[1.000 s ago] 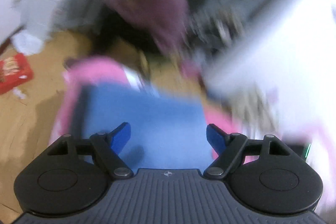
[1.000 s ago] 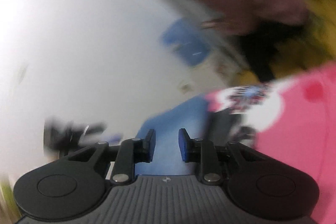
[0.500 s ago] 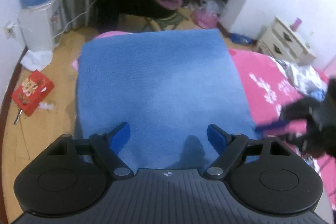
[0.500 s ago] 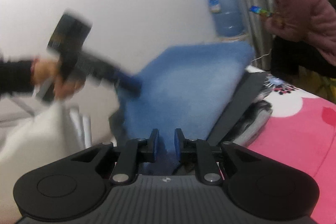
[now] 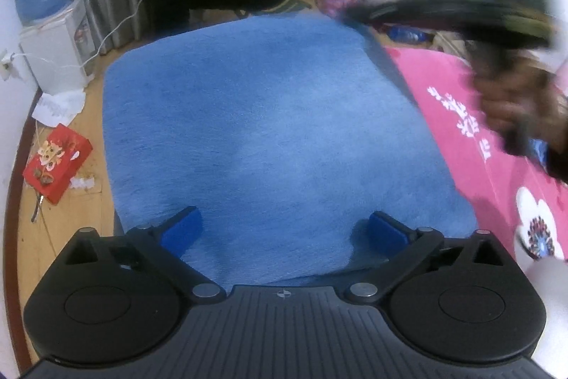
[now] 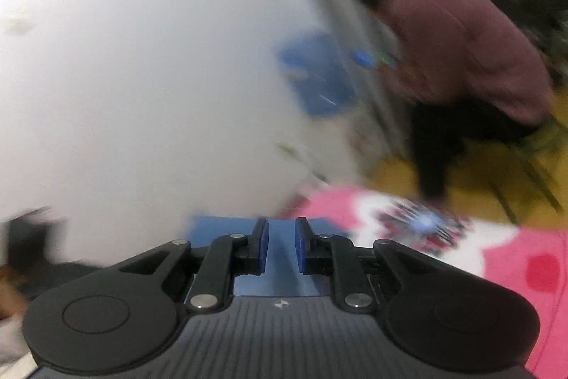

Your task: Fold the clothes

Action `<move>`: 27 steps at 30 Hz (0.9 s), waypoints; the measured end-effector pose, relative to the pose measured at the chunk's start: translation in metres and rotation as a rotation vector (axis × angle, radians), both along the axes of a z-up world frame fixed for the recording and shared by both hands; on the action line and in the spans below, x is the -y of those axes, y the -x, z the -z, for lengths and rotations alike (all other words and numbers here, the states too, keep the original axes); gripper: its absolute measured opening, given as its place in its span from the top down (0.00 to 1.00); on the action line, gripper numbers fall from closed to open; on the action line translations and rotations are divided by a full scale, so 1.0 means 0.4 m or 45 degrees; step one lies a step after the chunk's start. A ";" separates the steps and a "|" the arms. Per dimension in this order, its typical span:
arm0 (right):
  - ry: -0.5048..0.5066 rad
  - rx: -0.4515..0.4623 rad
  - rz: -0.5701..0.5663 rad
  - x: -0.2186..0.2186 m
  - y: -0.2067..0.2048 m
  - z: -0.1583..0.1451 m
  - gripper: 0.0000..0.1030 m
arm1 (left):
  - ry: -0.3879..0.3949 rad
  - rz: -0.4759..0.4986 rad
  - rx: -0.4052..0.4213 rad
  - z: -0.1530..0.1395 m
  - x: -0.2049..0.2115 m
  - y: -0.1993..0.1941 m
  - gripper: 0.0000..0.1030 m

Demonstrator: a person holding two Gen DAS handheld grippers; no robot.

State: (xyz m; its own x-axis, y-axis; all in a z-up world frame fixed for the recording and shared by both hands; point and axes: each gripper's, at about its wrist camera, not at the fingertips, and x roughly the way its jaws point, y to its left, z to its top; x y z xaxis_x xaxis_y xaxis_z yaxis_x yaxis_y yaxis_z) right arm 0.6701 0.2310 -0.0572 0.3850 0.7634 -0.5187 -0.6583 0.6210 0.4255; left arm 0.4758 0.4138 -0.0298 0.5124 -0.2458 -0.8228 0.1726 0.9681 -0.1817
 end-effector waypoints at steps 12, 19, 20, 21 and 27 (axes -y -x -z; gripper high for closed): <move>-0.109 0.005 -0.103 0.252 0.198 -0.103 0.83 | -0.012 0.037 -0.042 -0.001 0.001 -0.003 0.00; 0.289 -0.194 -0.273 0.097 0.230 0.032 0.82 | -0.079 0.065 -0.095 -0.007 0.019 -0.019 0.00; 0.241 -0.238 -0.239 0.112 0.226 0.022 0.82 | -0.097 0.065 -0.107 -0.015 0.023 -0.022 0.00; 0.175 -0.246 -0.221 0.131 0.230 -0.001 0.82 | -0.091 0.056 -0.115 -0.026 0.023 -0.020 0.01; 0.246 -0.252 -0.377 0.072 0.297 0.007 0.80 | -0.154 0.109 -0.114 -0.023 0.052 0.023 0.01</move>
State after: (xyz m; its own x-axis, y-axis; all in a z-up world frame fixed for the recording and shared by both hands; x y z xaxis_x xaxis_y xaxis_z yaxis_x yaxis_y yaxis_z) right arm 0.5512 0.2021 -0.0598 0.0413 0.7074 -0.7056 -0.7378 0.4978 0.4559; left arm 0.4664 0.3931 -0.0206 0.4168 -0.1821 -0.8906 0.2438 0.9662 -0.0834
